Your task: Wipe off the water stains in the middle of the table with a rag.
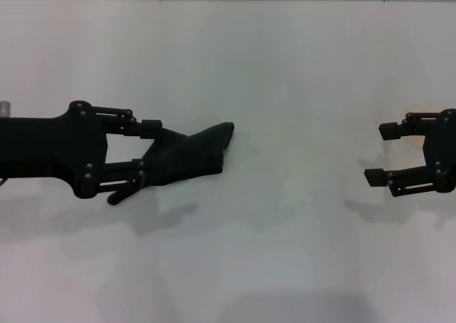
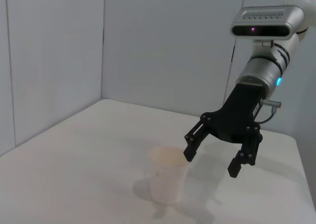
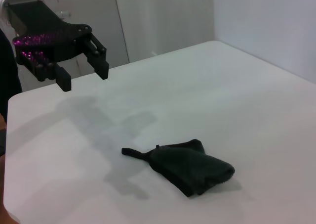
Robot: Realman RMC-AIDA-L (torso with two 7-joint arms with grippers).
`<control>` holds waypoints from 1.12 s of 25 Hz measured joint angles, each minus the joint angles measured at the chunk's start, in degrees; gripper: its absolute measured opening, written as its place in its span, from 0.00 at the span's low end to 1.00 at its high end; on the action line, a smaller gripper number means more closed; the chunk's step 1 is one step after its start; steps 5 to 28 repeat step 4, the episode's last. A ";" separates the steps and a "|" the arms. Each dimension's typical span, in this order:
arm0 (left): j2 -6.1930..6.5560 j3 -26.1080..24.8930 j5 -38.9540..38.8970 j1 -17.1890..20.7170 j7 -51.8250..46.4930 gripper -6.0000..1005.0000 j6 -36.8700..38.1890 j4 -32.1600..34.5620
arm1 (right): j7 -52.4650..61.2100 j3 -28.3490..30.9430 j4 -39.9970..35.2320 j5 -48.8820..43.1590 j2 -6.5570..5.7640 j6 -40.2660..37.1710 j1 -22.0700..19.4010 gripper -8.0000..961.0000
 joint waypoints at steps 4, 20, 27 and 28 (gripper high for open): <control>-0.01 0.00 0.88 -0.17 0.04 0.52 -0.19 -0.01 | 0.02 -0.03 0.00 -0.37 0.00 0.25 0.11 0.88; -0.01 0.00 0.88 -0.17 0.04 0.52 -0.19 -0.01 | 0.02 -0.03 0.00 -0.37 0.00 0.25 0.11 0.88; -0.01 0.00 0.88 -0.17 0.04 0.52 -0.19 -0.01 | 0.02 -0.03 0.00 -0.37 0.00 0.25 0.11 0.88; -0.01 0.00 0.88 -0.17 0.04 0.52 -0.19 -0.01 | 0.02 -0.03 0.00 -0.37 0.00 0.25 0.11 0.88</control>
